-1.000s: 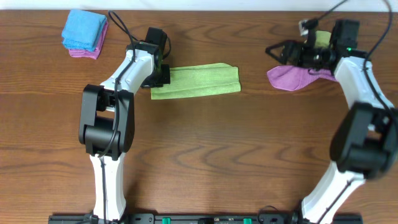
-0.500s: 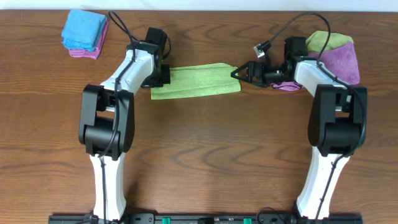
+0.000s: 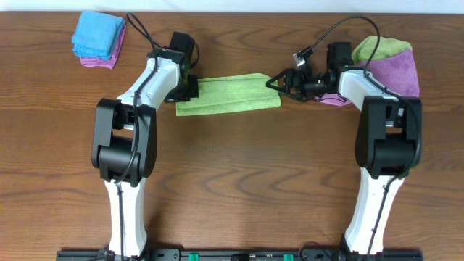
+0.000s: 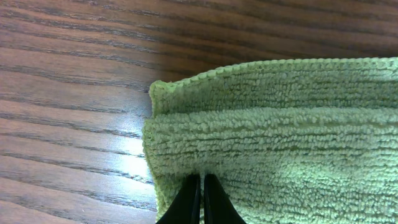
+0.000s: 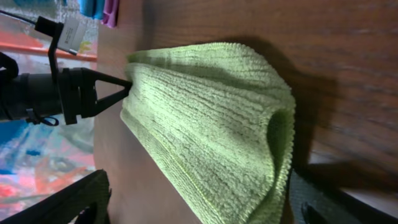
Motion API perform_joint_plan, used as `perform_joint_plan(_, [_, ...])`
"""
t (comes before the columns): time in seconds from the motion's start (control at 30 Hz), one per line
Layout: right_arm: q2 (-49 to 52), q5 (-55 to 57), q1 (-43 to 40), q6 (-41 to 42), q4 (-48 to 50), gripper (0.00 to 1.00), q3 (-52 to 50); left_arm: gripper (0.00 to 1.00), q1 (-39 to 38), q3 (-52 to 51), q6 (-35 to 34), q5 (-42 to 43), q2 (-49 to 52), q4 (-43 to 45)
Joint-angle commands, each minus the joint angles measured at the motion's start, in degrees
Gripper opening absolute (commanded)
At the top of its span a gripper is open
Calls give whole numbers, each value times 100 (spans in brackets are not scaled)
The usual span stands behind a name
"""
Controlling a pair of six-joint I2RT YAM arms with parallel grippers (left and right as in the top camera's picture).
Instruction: Fold the cloth
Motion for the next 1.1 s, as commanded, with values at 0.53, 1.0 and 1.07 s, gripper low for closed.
perform_joint_plan(0.53, [140,592,251,511,-752,1,820,6,22,85,0,509,-352,-144])
perform_joint_plan(1.0, [-702,6137,1071,575,-3504,1,1989,6,26,245,2,227,-3637,-544])
perform_joint_plan(1.07, [-702,6822,1322,737,-3679,1,2074,6,33,245,2,-164,-4050,-798])
